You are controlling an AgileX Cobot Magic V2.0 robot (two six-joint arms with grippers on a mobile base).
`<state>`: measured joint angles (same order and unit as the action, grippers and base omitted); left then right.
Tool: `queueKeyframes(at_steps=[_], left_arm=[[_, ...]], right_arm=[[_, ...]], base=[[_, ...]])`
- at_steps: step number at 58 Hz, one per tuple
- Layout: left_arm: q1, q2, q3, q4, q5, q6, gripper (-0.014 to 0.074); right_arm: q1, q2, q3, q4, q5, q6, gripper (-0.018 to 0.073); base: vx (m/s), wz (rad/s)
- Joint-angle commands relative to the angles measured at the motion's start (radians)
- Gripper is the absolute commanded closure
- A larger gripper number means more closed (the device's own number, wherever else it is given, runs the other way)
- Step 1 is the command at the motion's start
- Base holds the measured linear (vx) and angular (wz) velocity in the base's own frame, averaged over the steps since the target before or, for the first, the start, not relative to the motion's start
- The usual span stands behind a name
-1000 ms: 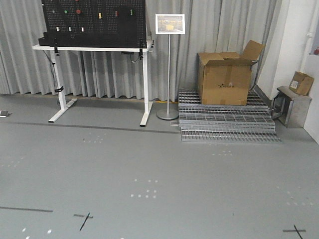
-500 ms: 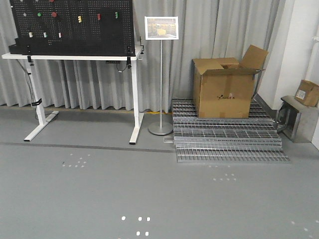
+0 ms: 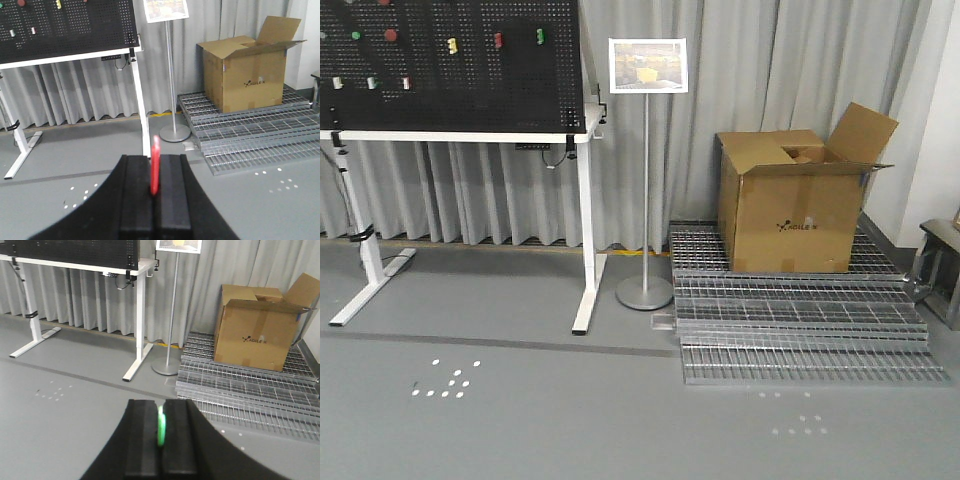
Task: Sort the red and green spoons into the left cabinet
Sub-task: 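Drive the base toward the open white cabinet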
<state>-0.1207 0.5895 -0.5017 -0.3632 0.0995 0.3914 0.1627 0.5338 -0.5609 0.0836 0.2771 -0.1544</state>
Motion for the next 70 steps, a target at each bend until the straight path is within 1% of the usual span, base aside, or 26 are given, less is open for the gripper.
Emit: queueKeyframes(at_steps=[1, 15, 26, 70], left_arm=[[-0.008, -0.001, -0.024, -0.007, -0.079, -0.002, 0.0600], [-0.008, -0.001, -0.024, -0.007, -0.079, -0.002, 0.0600], [-0.008, -0.001, -0.024, -0.007, -0.080, -0.002, 0.0600], [-0.008, -0.001, -0.024, -0.007, -0.080, -0.002, 0.0600]], right_arm=[[-0.005, 0.003, -0.029, -0.003, -0.079, -0.006, 0.0564], [-0.005, 0.003, -0.029, -0.003, -0.079, -0.006, 0.0564], [-0.005, 0.003, -0.029, -0.003, -0.079, -0.006, 0.0564], [-0.005, 0.003, -0.029, -0.003, -0.080, -0.006, 0.0564]], base=[[0.65, -0.07], [0.63, -0.17], [0.61, -0.37], [0.56, -0.60]])
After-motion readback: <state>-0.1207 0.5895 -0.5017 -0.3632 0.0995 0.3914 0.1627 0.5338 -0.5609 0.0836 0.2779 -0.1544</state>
